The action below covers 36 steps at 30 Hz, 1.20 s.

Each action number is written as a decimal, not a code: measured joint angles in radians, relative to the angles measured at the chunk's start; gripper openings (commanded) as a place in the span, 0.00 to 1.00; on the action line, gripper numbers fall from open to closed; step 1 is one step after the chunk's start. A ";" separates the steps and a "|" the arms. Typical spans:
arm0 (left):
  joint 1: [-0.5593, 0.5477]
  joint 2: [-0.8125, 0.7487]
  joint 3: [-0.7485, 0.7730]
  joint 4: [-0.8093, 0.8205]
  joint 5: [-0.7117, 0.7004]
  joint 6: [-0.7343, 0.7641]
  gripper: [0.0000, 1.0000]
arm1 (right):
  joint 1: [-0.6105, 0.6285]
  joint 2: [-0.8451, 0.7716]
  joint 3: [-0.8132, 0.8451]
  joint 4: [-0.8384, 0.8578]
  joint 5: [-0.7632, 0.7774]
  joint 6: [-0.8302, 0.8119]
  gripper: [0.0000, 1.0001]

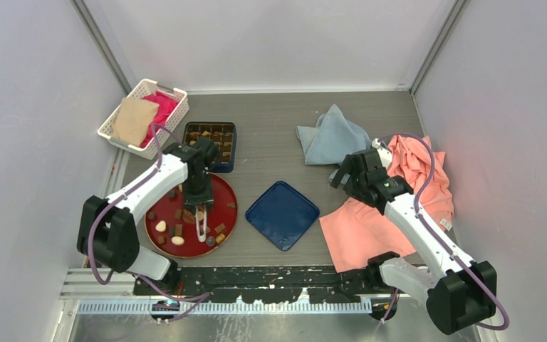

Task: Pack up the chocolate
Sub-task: Pick up the fake chocolate from the plate.

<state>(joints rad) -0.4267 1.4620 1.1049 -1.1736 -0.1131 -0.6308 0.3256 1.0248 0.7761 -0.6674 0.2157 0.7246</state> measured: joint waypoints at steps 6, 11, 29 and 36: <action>-0.004 0.020 -0.035 0.050 0.000 -0.040 0.42 | 0.000 0.013 0.009 0.000 0.000 0.000 0.96; -0.004 0.040 -0.067 0.082 0.002 -0.047 0.43 | 0.000 0.025 0.024 0.000 0.000 0.000 0.96; 0.063 0.100 -0.074 0.155 0.034 -0.053 0.43 | 0.000 0.047 0.040 0.000 0.001 0.000 0.96; 0.090 0.122 -0.074 0.172 0.050 -0.050 0.43 | 0.000 0.062 0.040 0.000 0.000 0.000 0.96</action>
<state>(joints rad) -0.3367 1.5837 1.0306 -1.0016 -0.0631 -0.6807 0.3256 1.0870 0.8162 -0.6670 0.2161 0.7246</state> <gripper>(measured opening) 0.435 0.961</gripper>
